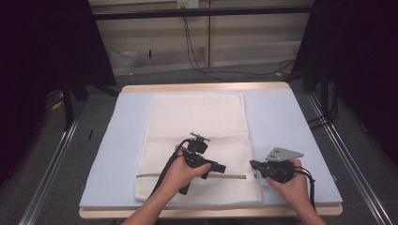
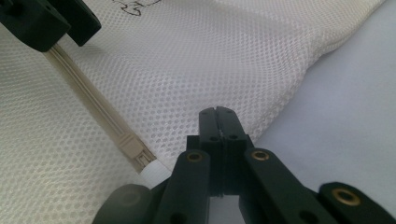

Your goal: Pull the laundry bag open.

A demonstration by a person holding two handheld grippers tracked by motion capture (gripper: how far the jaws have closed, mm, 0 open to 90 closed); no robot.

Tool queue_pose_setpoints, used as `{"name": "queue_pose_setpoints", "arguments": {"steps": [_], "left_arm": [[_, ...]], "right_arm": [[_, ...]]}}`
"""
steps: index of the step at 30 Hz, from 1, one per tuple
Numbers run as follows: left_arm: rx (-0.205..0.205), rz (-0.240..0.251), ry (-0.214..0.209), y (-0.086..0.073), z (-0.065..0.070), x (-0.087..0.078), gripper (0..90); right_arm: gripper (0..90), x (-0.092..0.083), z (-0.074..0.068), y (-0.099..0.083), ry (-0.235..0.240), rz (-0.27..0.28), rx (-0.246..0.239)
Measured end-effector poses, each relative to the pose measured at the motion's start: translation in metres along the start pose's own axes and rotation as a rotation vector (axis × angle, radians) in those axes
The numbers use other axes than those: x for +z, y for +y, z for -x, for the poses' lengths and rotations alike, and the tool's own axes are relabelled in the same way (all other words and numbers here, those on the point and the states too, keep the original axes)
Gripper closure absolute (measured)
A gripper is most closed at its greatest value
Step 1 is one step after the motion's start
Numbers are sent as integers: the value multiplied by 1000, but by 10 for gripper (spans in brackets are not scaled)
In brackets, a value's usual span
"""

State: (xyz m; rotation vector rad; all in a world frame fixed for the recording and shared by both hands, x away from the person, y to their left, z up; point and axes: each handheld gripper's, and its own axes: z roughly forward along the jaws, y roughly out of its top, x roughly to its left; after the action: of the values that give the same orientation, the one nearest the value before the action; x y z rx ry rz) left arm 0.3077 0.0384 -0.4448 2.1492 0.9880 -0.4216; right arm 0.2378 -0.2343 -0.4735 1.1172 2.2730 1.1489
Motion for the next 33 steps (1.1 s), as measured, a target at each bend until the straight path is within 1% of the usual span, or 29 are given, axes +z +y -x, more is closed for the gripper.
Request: {"name": "queue_pose_setpoints", "arguments": {"steps": [1,2,3,4,5,6,8,9,10,11,12,13,15,17,19,20,21,22,23,24,25,26,27,28,29,30,31,32,33], "left_arm": [[-11,0,-6,0,3,3,548],[-2,-9,-13,0,5,6,546],[-4,-12,-20,1,7,8,546],[7,-31,-24,1,9,10,541],[11,-31,-23,2,11,14,543],[-6,-18,-29,3,14,19,552],[-5,-20,-31,3,15,22,554],[-19,-22,-32,3,17,26,554],[6,-46,-31,4,18,28,558],[-3,-40,-35,4,19,30,558],[7,-53,-33,5,19,31,561],[-13,-41,-34,5,20,33,563],[-10,-71,-24,5,21,37,586],[-13,-80,-28,6,21,40,591],[-44,-83,-31,6,20,44,604],[-44,-90,-31,6,19,46,616],[-62,-86,-28,7,18,48,631],[-62,-86,-28,7,18,48,638],[-74,-96,-36,8,16,49,638],[-83,-93,-29,9,16,50,664],[-94,-91,-34,9,17,51,665],[-102,-79,-31,9,18,53,667],[-97,-84,-20,9,18,53,668],[-97,-84,-20,9,18,53,672],[-103,-76,-32,10,19,56,672],[-109,-82,-18,10,20,59,677],[-109,-82,-18,10,20,59,693],[-130,-78,-31,10,21,63,698],[-130,-78,-31,10,21,63,710]], "right_arm": [[900,0,-1,0,-2,0,2],[900,-1,-1,-1,1,3,0],[900,-1,-1,-1,1,3,0],[900,-1,-2,-1,9,3,5],[900,-2,-2,-2,7,4,8],[900,-1,-3,-4,15,-6,4],[900,0,-5,-6,16,-13,1],[900,0,-5,-6,16,-13,1],[900,0,-5,-6,17,-19,-8],[900,0,-5,-6,17,-19,-8],[900,0,-5,-7,22,-24,-9],[900,0,-5,-7,20,-31,-10],[900,3,-5,-10,26,-44,-7],[900,3,-5,-10,23,-49,-9],[900,4,-5,-10,23,-59,-19],[900,5,-6,-10,24,-64,-26],[900,5,-6,-10,20,-67,-36],[900,5,-6,-10,20,-67,-36],[900,5,-7,-10,21,-66,-36],[900,3,-6,-11,22,-53,-23],[900,2,-6,-11,19,-47,-9],[900,0,-5,-11,29,-46,6],[900,-1,-4,-11,34,-45,9],[900,-1,-4,-11,34,-45,9],[900,-2,-4,-11,38,-45,11],[900,-2,-4,-14,47,-45,5],[900,-3,-4,-15,42,-43,8],[900,-2,-4,-15,50,-37,11],[900,-2,-4,-15,50,-37,11]]}}
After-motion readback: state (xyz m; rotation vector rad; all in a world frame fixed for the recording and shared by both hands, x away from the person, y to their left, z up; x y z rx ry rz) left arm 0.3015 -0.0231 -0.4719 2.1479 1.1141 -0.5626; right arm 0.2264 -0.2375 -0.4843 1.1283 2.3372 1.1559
